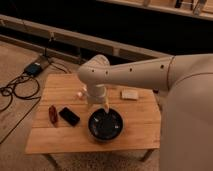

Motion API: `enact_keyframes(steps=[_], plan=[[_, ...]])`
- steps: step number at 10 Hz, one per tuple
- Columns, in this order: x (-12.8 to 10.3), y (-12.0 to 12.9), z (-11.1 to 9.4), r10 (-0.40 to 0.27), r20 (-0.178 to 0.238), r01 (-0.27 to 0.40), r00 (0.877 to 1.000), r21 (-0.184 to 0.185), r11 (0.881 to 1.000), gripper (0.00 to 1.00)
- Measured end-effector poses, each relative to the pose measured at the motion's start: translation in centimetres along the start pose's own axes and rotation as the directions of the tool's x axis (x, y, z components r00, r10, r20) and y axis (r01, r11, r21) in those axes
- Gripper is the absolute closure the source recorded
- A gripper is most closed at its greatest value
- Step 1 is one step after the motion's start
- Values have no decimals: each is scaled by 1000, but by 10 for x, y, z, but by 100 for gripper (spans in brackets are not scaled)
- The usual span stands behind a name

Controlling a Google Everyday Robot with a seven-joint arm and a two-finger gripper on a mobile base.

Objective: Drag the ceramic bowl in a circle

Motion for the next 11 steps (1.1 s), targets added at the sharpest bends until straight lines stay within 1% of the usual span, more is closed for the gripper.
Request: enact_keyframes(steps=[3,5,6,7,10,11], plan=[[16,-28,24,106,-21,-106,994,-2,994,35],[26,-53,42,196,-23,-196,980,-1,981,35],[29,-61,48,223,-26,-223,975,1,975,35],[33,-76,57,263,-25,-263,964,0,965,35],[39,-97,78,324,-41,-325,945,-16,946,35],[40,-102,86,347,-51,-349,937,-37,936,35]])
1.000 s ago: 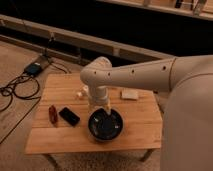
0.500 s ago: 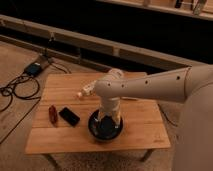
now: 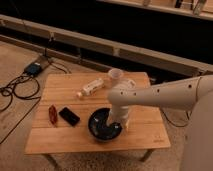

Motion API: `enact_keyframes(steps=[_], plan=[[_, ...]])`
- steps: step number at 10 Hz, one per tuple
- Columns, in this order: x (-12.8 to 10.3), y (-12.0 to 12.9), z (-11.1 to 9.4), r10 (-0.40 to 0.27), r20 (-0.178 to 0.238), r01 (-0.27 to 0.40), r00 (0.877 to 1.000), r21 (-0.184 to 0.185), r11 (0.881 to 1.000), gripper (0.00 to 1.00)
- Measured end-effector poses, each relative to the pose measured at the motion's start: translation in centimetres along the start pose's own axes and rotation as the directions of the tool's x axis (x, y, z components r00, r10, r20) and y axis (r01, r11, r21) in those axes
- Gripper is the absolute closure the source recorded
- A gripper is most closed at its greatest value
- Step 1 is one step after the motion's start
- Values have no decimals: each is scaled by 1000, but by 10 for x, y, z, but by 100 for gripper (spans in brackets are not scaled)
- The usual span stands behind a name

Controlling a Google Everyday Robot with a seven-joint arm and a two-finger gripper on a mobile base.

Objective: Drag the ceramic bowl in a circle

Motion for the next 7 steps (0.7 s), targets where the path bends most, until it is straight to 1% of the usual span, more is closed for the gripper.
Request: enact_keyframes(steps=[1,4,6,7], plan=[[-1,-4,6,16,-7,-17,1000,-15,1000,35],[-7,-14,24,29,-27,-30,999,-50,998,35],[-10,-16,31,19,-34,-21,999,-55,998,35],[-12,-16,34,11,-36,-13,999,-55,998,38]])
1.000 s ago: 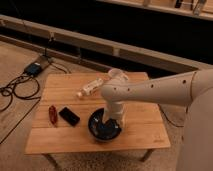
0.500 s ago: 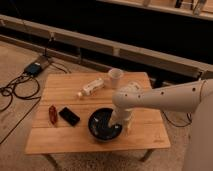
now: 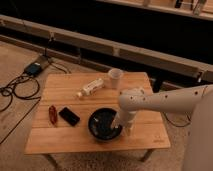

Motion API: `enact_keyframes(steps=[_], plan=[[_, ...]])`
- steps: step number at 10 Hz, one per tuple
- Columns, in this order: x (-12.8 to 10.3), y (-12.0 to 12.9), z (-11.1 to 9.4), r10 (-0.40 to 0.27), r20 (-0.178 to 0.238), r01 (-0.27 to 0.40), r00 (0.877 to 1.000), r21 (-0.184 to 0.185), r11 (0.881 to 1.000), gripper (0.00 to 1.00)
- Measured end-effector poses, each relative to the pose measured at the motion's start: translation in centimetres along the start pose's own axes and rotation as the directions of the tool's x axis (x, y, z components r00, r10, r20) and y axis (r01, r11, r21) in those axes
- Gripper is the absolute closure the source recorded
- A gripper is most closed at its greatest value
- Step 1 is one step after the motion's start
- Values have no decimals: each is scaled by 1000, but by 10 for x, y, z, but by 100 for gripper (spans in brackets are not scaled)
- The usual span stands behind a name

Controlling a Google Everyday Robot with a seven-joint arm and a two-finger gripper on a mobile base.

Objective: Drag the ceramic bowl in a circle

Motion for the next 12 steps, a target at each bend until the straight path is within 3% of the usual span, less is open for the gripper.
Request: enact_keyframes(steps=[3,6,12], plan=[[-4,2,7,-21,-14,21,1000,8,1000,69],[-7,1,6,-14,-15,14,1000,2,1000,91],[-29,-24,-12,102,39,-101,994,-17,995,92]])
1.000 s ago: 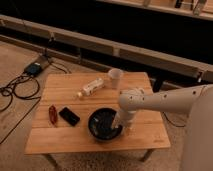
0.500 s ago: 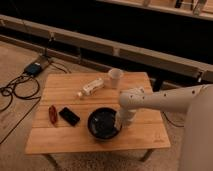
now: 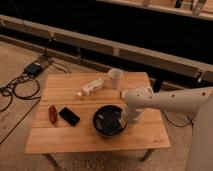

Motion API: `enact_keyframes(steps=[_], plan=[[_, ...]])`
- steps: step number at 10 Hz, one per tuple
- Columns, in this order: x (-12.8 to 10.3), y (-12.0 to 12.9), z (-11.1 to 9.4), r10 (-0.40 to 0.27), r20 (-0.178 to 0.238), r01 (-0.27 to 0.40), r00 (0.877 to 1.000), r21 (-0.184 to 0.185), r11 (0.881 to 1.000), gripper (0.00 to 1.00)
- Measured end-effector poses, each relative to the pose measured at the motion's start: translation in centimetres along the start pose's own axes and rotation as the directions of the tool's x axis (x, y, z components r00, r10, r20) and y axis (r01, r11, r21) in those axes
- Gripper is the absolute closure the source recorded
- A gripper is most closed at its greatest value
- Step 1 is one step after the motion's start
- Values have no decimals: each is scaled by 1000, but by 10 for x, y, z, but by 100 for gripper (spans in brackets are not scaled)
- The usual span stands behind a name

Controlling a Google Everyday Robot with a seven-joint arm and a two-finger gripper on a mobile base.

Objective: Drag the ceramic bowl in a circle

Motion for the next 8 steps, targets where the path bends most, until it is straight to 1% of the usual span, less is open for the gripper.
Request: enact_keyframes(steps=[1,4,5,6,8], plan=[[-9,-4,-6,22,22,-22,1000,-5,1000,92],[-32,-5,-15,38,63,-38,997,-7,999,92],[-41,5,-17,26,74,-26,997,-6,1000,92],[-46,13,-18,9,80,-8,997,-8,1000,92],[-54,46,-16,-66,81,67,995,-9,998,92]])
